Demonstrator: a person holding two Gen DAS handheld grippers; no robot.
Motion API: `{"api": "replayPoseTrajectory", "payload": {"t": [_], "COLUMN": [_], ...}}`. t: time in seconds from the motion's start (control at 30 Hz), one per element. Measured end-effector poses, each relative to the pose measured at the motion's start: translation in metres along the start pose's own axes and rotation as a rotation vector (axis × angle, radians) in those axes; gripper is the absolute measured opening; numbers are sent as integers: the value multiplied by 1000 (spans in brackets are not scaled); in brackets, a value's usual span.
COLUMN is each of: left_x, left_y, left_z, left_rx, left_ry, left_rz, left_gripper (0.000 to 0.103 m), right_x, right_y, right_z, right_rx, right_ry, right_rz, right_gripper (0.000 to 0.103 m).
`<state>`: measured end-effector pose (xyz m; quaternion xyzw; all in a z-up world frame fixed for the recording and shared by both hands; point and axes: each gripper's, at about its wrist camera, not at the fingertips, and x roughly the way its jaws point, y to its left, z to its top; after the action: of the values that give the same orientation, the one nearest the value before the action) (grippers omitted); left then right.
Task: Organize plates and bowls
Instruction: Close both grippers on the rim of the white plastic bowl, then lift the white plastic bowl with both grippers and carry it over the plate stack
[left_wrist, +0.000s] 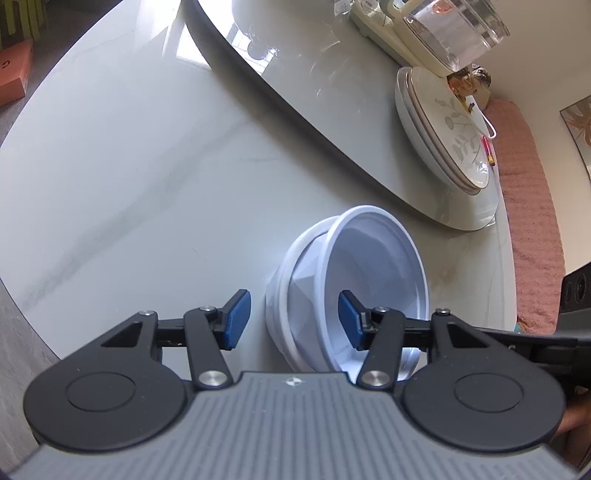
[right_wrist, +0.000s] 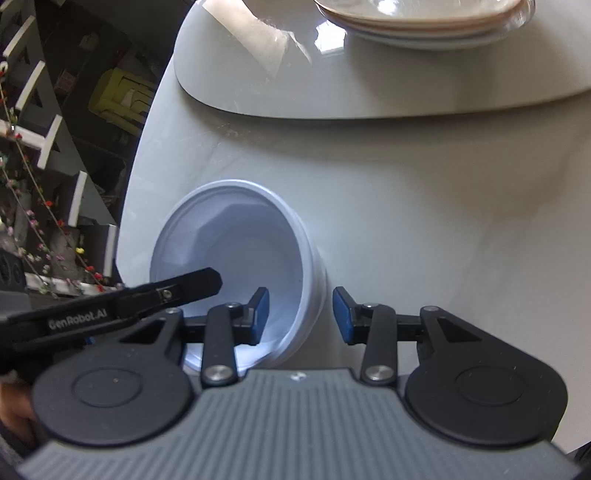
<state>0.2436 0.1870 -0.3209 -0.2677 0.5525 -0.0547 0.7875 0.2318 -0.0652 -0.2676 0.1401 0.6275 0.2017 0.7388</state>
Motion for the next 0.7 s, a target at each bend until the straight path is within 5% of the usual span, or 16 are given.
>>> {"api": "replayPoseTrajectory", "payload": {"t": [0.27,0.4,0.7], "left_x": [5,6,4], "left_y": [-3,2,-17], "left_z": [-2,-1,13], "left_rx": [-5,-33,7], "left_ry": [4,10,7], "left_rz": [-21,-27,-68], "left_gripper": [52,44,44], "right_x": [0,2,-12], "right_y": [-2,-3,-3], "right_z": [5,4,6], "right_rx": [8,-9,-20], "right_ry": [35,35,0], "right_rz": [7,-27,-68], "right_gripper": [35,22,19]}}
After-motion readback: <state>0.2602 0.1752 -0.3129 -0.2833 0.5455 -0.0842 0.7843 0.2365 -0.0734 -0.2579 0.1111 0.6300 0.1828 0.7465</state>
